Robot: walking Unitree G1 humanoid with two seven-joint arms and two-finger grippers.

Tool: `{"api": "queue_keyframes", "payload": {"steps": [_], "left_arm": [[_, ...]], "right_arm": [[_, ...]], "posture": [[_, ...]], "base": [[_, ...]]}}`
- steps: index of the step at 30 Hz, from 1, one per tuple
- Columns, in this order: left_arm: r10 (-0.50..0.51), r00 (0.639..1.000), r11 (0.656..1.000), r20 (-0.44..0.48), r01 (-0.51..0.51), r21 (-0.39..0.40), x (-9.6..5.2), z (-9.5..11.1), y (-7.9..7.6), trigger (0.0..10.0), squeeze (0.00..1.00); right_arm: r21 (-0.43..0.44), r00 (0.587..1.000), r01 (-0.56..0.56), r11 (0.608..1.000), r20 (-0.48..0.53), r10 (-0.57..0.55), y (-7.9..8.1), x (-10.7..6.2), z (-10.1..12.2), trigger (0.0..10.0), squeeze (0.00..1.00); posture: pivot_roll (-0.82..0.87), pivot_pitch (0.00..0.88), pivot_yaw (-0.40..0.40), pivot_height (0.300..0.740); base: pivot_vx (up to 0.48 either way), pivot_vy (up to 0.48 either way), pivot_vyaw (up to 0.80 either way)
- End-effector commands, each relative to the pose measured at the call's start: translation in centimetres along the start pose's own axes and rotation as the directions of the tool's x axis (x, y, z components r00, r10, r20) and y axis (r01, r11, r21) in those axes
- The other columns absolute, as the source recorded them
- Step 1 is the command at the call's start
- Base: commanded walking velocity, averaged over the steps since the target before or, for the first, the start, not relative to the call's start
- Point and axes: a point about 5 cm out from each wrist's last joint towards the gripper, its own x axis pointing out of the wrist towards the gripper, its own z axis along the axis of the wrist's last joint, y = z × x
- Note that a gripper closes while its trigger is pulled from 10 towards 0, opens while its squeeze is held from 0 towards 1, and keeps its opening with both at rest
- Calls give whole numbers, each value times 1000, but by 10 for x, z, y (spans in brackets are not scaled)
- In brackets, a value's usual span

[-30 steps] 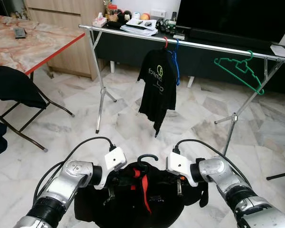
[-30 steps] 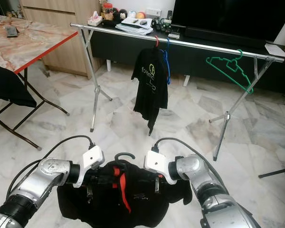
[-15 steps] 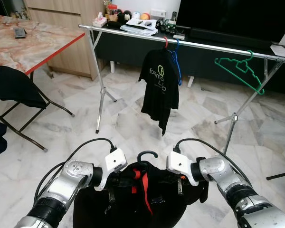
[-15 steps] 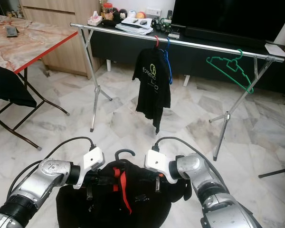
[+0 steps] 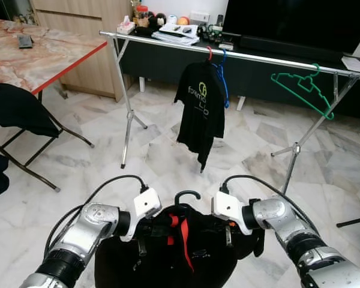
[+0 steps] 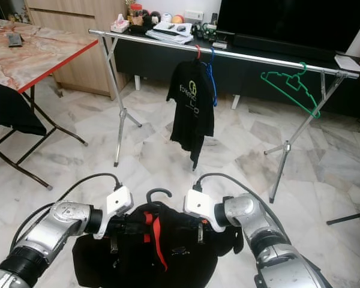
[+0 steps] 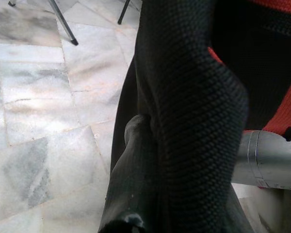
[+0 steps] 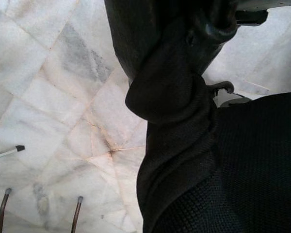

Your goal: Hang hanger

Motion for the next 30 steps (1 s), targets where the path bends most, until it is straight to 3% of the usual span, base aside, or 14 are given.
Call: {"api": "queue_keyframes", "payload": {"steps": [1, 2, 3, 4, 21, 30], "left_arm": [[-5, 1000, 1000, 17, 5, 19, 4, 5, 1, 0, 0], [-5, 1000, 1000, 18, 4, 19, 4, 5, 0, 0, 0], [-5, 1000, 1000, 18, 4, 19, 4, 5, 0, 0, 0], [-4, 1000, 1000, 19, 3, 19, 4, 6, 0, 0, 0], [31, 999, 999, 26, -32, 19, 5, 7, 4, 0, 0], [174, 985, 984, 1, -174, 35, 2, -1, 15, 0, 0]], "right_arm": [[-15, 1000, 13, 1000, 20, -13, -5, 0, 8, 10000, 0], [-10, 1000, 10, 1000, 21, -10, -5, 0, 8, 10000, 180], [-10, 1000, 10, 1000, 21, -10, -5, 0, 8, 10000, 180], [-1, 1000, 10, 1000, 23, -10, -6, -1, 9, 10000, 1000], [13, 999, -43, 999, 9, 43, -6, -6, 7, 10000, 1000], [10, 995, -100, 995, -19, 101, -3, -10, 4, 10000, 1000]], "posture": [[5, 74, -75, 740], [6, 73, -75, 740], [6, 73, -75, 740], [5, 71, -76, 740], [1, 74, -79, 740], [-1, 82, -81, 740]], "base": [[0, 0, 0], [0, 0, 0], [0, 0, 0], [0, 0, 0], [0, 0, 0], [0, 0, 0]]}}
